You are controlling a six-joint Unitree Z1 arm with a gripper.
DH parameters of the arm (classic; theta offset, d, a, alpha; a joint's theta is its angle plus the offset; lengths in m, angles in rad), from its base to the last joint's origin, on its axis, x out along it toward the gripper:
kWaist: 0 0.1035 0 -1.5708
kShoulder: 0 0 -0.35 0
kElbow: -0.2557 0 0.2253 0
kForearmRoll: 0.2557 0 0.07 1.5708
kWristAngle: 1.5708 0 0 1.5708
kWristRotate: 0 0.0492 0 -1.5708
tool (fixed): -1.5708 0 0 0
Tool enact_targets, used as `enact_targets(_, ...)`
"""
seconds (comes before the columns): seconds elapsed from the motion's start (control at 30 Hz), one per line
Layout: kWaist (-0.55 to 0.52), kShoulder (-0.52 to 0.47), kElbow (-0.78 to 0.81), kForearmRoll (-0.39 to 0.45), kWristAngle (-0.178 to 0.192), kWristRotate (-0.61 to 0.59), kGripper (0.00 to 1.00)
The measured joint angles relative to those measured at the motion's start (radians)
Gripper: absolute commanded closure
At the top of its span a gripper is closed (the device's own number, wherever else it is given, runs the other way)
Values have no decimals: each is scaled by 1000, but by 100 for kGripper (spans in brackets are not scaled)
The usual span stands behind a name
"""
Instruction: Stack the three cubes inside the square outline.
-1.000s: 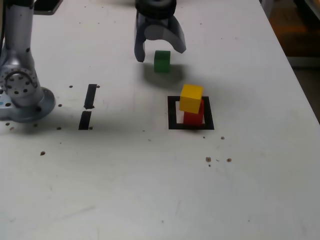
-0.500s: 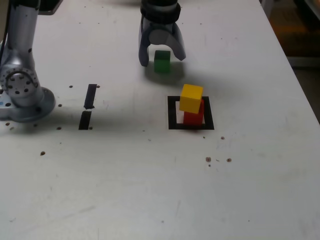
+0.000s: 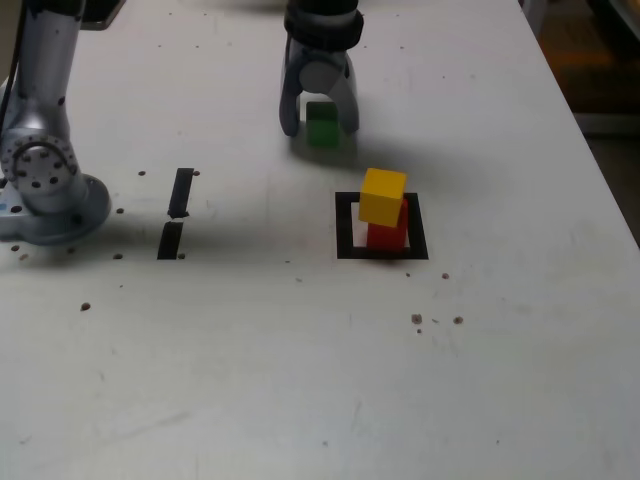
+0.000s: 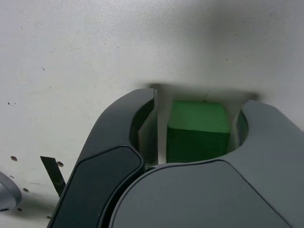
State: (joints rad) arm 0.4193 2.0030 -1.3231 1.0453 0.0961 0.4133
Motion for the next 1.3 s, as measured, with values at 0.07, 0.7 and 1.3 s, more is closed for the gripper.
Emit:
enact_targets(0.07,0,0,1,0,0,0,76)
enact_targets(0.7,-184,-195,-167,273,-16,-101,77)
enact_targets(1.3,-563,-252,-293,360,-25,-417,77)
